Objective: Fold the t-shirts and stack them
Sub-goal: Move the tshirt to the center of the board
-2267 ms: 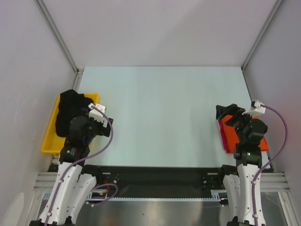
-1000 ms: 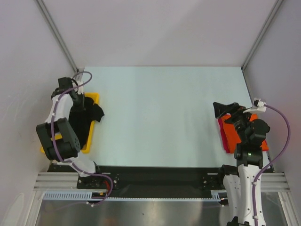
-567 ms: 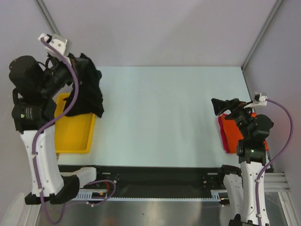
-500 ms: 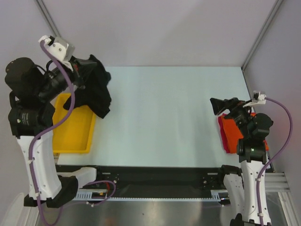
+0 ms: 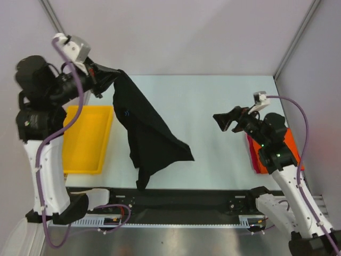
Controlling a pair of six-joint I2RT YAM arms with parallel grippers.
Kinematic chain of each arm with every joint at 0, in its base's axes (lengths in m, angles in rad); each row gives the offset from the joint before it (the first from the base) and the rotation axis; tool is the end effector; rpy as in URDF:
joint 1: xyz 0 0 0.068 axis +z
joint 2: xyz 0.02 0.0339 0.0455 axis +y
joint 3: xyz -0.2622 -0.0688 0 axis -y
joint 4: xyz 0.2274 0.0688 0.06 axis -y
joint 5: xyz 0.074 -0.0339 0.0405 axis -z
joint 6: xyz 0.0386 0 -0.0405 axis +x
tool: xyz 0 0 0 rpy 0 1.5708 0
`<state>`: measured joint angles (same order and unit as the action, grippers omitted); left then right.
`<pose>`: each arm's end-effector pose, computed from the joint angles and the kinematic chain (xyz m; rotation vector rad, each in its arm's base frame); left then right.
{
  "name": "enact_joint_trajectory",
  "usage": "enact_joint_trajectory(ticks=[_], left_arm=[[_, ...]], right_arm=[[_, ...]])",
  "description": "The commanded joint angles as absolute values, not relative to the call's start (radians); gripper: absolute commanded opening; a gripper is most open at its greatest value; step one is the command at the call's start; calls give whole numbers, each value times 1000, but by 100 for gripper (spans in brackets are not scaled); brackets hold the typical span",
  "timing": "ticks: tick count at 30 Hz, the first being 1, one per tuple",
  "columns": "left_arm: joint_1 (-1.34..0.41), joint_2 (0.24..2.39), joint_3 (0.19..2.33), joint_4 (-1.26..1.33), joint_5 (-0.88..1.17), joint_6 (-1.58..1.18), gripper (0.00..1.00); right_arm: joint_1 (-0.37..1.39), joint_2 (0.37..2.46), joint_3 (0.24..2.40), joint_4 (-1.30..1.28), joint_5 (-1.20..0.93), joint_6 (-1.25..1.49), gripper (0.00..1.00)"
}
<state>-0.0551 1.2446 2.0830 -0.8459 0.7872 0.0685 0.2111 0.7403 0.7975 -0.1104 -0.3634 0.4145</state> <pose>0.1429 -0.0353 0.5703 0.7039 1.4470 -0.6079 0.1535 0.0469 0.3574 -0.1186 1.6729 0.7709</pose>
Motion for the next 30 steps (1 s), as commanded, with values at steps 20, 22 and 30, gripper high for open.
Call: enact_joint_trajectory(ticks=[20,22,30], left_arm=[[-567,1804,1871,-529,571,77,0],[-604,1862,1917,-523,595,68,16],[-536,1801,1898,-649,557,119,100]], right_arm=[[539,947,816,-161,-75,409,91],[471,902,743,-152,-74,493,88],[347,849,655,-253,-49,641,72]])
